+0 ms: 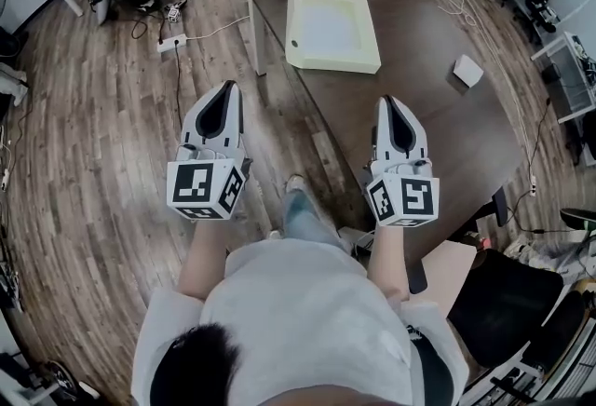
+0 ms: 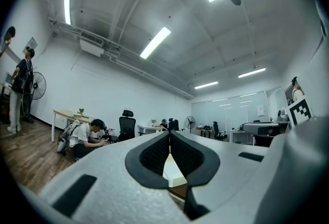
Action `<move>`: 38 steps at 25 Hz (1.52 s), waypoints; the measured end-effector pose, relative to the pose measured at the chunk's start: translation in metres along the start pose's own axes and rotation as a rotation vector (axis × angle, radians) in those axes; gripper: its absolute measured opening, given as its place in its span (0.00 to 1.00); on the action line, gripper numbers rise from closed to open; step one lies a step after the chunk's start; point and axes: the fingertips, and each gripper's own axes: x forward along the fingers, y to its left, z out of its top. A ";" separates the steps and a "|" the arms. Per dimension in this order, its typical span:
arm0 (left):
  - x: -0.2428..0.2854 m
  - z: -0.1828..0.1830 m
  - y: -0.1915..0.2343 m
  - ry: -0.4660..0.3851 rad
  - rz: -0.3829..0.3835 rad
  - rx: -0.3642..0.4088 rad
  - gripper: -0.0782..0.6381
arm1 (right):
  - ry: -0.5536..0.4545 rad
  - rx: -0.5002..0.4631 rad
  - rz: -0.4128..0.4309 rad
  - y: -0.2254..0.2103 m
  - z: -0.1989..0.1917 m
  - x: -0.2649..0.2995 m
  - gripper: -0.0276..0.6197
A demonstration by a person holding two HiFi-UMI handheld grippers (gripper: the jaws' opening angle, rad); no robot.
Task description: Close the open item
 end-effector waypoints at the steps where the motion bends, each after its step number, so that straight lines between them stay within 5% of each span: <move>1: 0.009 0.001 0.003 -0.001 0.001 0.003 0.12 | -0.003 0.000 0.001 -0.003 0.000 0.009 0.06; 25: 0.191 0.012 0.024 -0.039 0.090 0.027 0.12 | -0.025 0.033 0.094 -0.106 -0.016 0.178 0.06; 32: 0.225 -0.010 0.030 0.016 0.126 0.016 0.13 | -0.004 0.066 0.104 -0.121 -0.033 0.199 0.06; 38: 0.254 -0.042 0.019 0.101 0.053 0.014 0.34 | 0.009 0.079 0.091 -0.129 -0.043 0.216 0.06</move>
